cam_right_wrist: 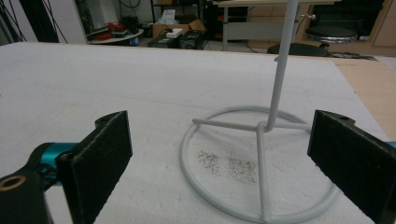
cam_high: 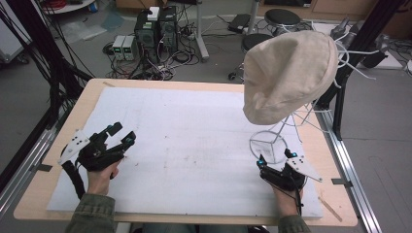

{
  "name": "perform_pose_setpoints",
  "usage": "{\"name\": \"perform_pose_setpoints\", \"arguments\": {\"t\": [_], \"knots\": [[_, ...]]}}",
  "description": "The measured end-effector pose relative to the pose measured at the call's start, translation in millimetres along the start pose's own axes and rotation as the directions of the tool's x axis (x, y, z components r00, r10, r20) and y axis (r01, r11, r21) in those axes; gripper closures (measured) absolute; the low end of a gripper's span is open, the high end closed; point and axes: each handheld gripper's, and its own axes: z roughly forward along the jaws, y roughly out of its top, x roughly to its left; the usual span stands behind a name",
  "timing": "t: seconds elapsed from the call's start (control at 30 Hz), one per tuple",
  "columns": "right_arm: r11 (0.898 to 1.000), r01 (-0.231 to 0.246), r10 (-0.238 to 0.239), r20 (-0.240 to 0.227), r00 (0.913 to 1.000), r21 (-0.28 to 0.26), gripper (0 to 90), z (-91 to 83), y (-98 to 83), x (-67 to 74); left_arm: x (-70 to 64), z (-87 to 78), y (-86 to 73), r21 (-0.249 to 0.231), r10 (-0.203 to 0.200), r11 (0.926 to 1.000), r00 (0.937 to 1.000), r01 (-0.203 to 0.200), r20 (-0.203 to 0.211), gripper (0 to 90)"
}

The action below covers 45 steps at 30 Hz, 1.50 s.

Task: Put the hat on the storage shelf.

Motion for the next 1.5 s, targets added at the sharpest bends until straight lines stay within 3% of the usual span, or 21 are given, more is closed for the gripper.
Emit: {"name": "perform_pose_setpoints", "arguments": {"t": [0.07,0.2,0.33,0.4,0.47,0.57,0.63,0.73,0.83,0.9,1.17,1.37,1.5], "knots": [[1.0,-0.005,0.005,0.0,1.0,0.007,5.5,-0.1,-0.1,0.4,3.1,-5.7,-2.4,0.013,0.0,0.9999,0.9999,0.001,-0.015,31.7],[1.0,-0.002,0.002,0.005,1.0,0.006,5.5,-0.9,-0.1,-0.5,8.8,-21.2,-9.1,-0.012,-0.013,0.9998,0.9963,0.012,-0.084,31.7],[1.0,-0.006,0.006,0.01,0.9999,0.0,5.5,-1.1,0.0,-1.1,14.8,-35.1,-10.0,-0.039,-0.013,0.9992,0.9855,0.006,-0.169,31.2],[1.0,-0.006,0.006,0.008,1.0,0.001,5.5,-1.2,0.1,-1.0,15.0,-43.2,-10.5,-0.044,0.009,0.9988,0.9754,-0.019,-0.22,30.6],[1.0,-0.011,0.011,0.007,0.9999,0.002,5.5,-2.0,0.2,-0.9,14.8,-50.5,-13.7,-0.038,0.04,0.9979,0.9576,-0.053,-0.285,30.5],[1.0,-0.021,0.021,0.003,0.9998,0.004,5.5,-2.9,0.3,-1.0,16.3,-59.2,-19.4,-0.037,0.049,0.9971,0.9289,-0.067,-0.367,28.9],[1.0,-0.021,0.021,0.002,0.9998,0.003,5.5,-3.1,0.1,-1.7,17.1,-65.7,-22.0,-0.042,0.05,0.9962,0.8938,-0.076,-0.446,28.6],[1.0,-0.019,0.019,0.004,0.9998,-0.003,5.5,-3.4,0.0,-3.0,19.3,-73.5,-24.2,-0.049,0.036,0.9962,0.85,-0.072,-0.526,28.0],[1.0,-0.026,0.026,0.005,0.9997,-0.001,5.5,-3.4,-0.3,-4.1,22.8,-76.0,-28.0,-0.067,0.006,0.9963,0.823,-0.054,-0.568,28.0],[1.0,-0.028,0.028,0.006,0.9996,0.0,5.5,-2.6,-0.5,-5.1,25.2,-75.0,-29.4,-0.064,-0.012,0.9975,0.823,-0.03,-0.568,28.1],[1.0,-0.03,0.03,0.002,0.9996,0.004,5.5,-1.9,-0.1,-2.9,22.5,-73.1,-30.7,-0.07,-0.026,0.9975,0.8427,-0.014,-0.538,28.6],[1.0,-0.028,0.028,-0.003,0.9996,0.008,5.5,-0.8,-0.1,-2.0,21.3,-73.3,-30.8,-0.077,-0.033,0.997,0.846,-0.009,-0.532,28.9],[0.999,-0.033,0.034,-0.003,0.9994,0.015,5.6,0.0,-0.3,-3.0,22.2,-73.5,-31.1,-0.09,-0.058,0.9958,0.855,0.013,-0.515,28.9]]}}
